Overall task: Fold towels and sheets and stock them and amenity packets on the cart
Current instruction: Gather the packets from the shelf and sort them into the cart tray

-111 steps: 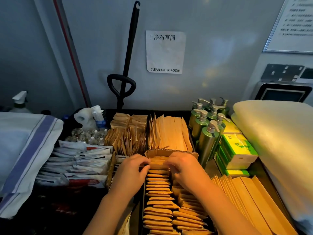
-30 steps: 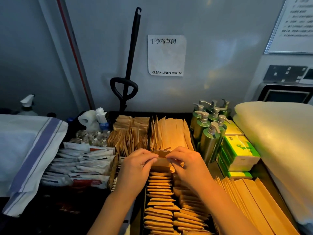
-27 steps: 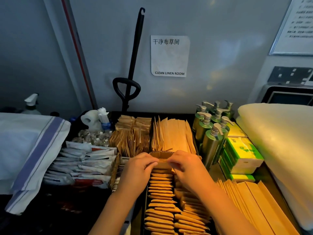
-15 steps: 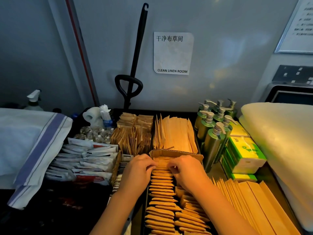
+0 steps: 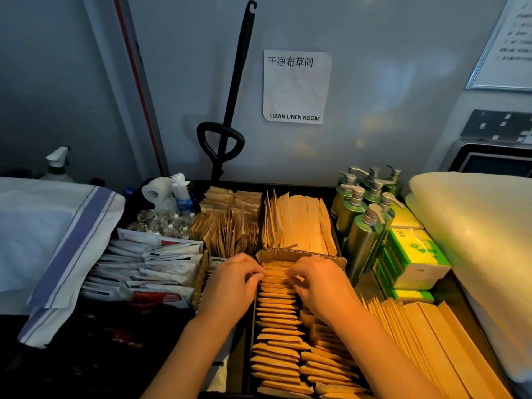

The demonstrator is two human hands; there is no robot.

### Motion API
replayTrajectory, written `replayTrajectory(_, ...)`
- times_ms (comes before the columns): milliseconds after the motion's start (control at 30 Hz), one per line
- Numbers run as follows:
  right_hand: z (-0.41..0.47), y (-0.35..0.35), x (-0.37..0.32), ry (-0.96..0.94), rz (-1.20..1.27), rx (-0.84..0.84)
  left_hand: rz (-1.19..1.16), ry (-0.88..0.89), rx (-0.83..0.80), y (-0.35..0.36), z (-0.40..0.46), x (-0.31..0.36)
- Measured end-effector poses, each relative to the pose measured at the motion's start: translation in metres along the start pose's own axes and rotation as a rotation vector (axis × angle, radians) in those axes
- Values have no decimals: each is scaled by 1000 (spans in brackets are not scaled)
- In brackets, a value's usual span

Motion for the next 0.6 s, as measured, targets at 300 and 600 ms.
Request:
replayTrajectory(300, -24, 16, -78, -237, 170, -12, -44, -40, 76, -61, -49, -24)
replayTrajectory(600, -35, 70, -127, -394, -61, -257, -15, -23, 31, -95, -86, -56)
Point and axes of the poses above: each hand's wrist, its own z-axis towards the middle knuckle, its own y-axis out of the palm, x = y × z, the point moved 4 cm from there along z, towards the middle knuckle, and after that the axes turned 10 degrees about x, right-handed, at the moved point
